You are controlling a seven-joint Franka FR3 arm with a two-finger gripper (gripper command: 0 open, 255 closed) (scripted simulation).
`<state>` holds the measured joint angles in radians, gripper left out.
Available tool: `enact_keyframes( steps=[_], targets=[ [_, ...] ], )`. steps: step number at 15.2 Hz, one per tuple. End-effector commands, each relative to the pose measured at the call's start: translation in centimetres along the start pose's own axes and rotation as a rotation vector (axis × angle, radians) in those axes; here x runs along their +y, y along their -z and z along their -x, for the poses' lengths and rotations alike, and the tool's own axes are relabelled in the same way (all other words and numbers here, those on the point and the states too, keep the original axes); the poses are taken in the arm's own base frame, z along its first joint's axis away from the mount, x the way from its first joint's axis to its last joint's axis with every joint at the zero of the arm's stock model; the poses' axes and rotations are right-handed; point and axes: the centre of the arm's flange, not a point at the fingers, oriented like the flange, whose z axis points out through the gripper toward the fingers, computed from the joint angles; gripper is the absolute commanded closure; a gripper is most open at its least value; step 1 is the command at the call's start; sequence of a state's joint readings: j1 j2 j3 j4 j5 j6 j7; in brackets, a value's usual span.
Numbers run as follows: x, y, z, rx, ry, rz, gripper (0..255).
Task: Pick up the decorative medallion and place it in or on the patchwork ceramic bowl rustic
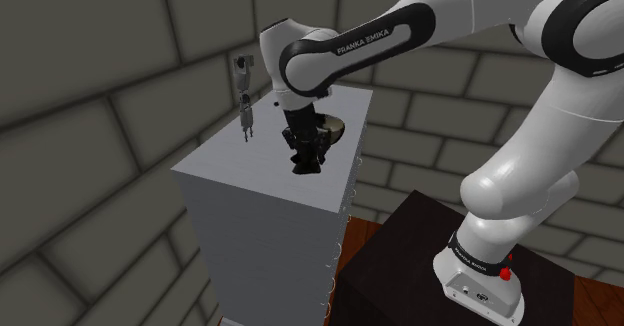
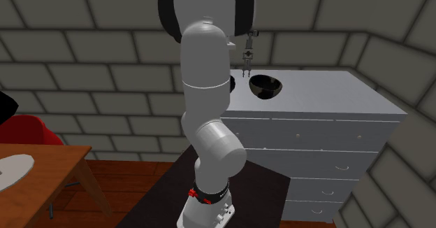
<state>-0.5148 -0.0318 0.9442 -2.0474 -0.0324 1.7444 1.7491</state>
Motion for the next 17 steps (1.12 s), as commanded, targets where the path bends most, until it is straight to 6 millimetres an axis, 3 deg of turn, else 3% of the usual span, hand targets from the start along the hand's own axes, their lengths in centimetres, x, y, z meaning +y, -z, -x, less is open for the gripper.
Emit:
enact_keyframes(
  steps=[1,17],
  targets=[
    [0.4,1.0,0.0,0.000,0.000,0.000,255],
    [2.6,9.1,-0.8,0.000,0.000,0.000,255]
  ],
)
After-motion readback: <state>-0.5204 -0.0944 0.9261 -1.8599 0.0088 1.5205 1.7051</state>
